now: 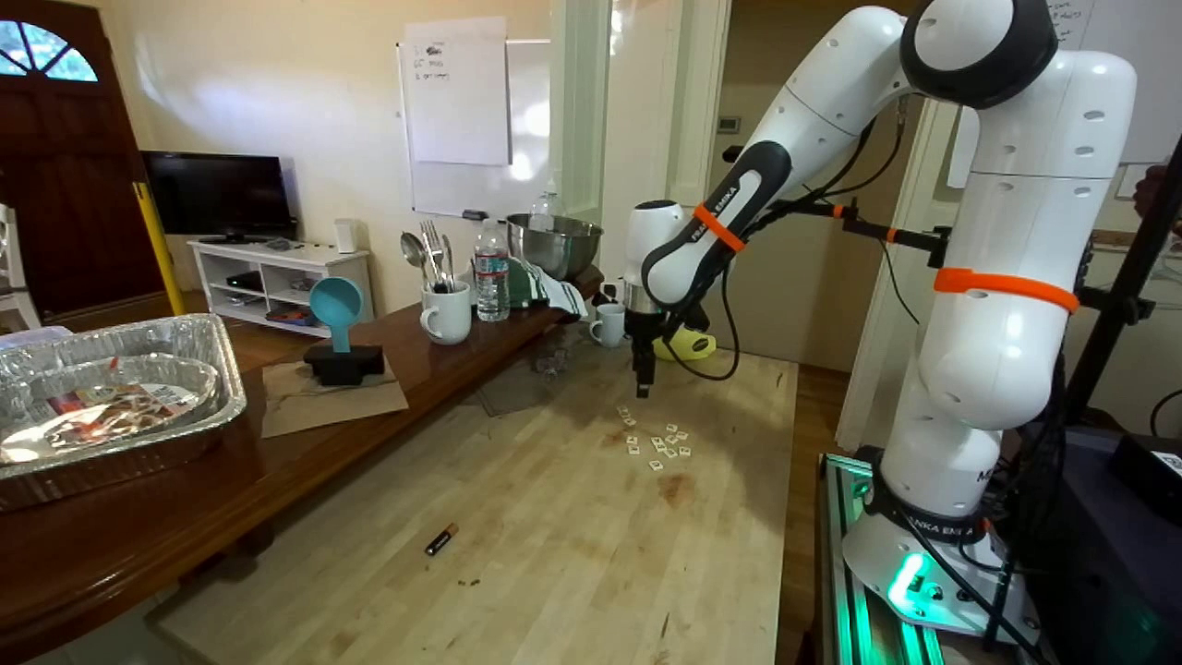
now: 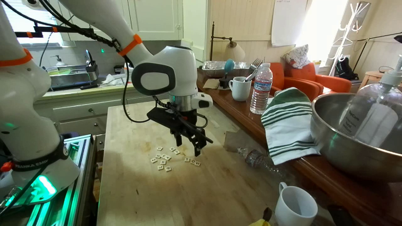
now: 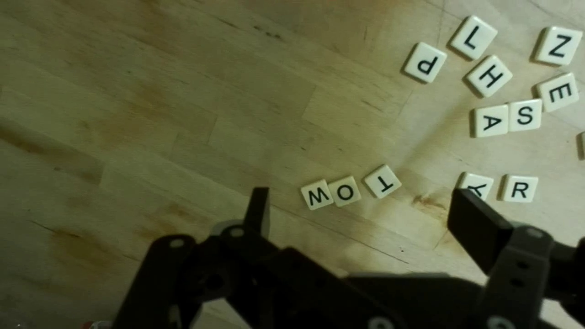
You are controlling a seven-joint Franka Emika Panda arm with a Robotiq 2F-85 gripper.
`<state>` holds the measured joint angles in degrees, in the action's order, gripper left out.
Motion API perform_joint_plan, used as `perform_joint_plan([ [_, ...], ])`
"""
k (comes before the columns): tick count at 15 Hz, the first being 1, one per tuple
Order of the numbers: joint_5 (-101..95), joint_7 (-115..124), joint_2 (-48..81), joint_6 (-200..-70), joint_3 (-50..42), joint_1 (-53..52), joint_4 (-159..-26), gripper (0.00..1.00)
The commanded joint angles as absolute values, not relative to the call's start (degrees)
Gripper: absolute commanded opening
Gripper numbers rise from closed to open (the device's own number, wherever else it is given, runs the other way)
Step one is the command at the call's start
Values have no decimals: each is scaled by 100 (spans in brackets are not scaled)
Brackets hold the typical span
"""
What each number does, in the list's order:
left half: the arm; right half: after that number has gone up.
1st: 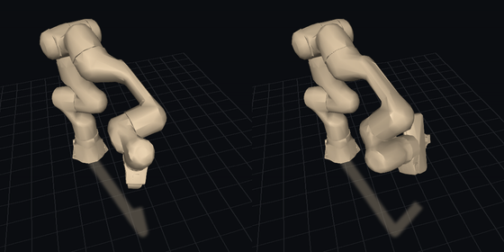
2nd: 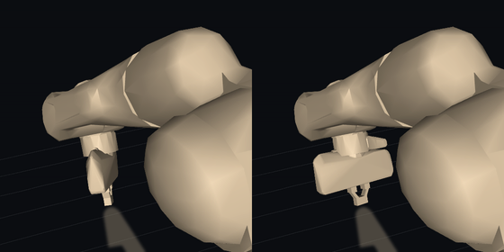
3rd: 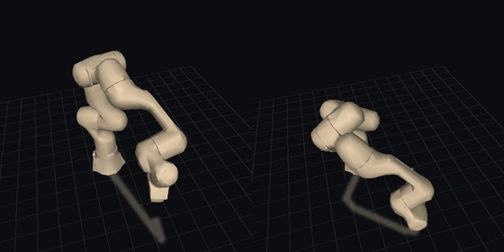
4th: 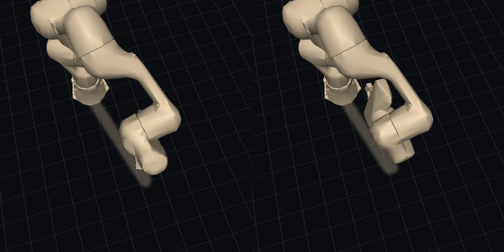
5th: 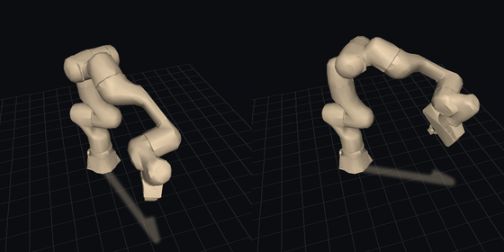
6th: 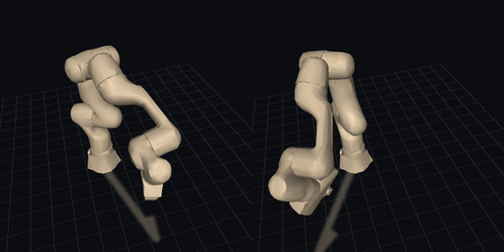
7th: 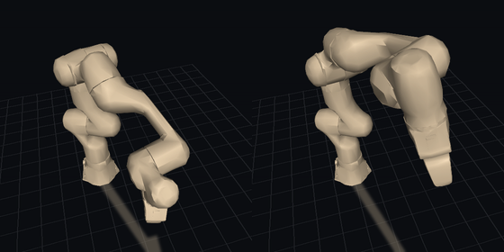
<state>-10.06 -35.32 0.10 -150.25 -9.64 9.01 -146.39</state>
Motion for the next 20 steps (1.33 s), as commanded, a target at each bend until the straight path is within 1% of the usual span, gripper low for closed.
perform_joint_plan([
  [1, -999, -3894, -105, -14784, -981, 942, -14641, 100],
  [11, -190, -5304, -376, -14923, -1050, 914, -14823, 100],
  [20, -294, -5135, -260, -15013, -1043, 900, -14725, 100],
])
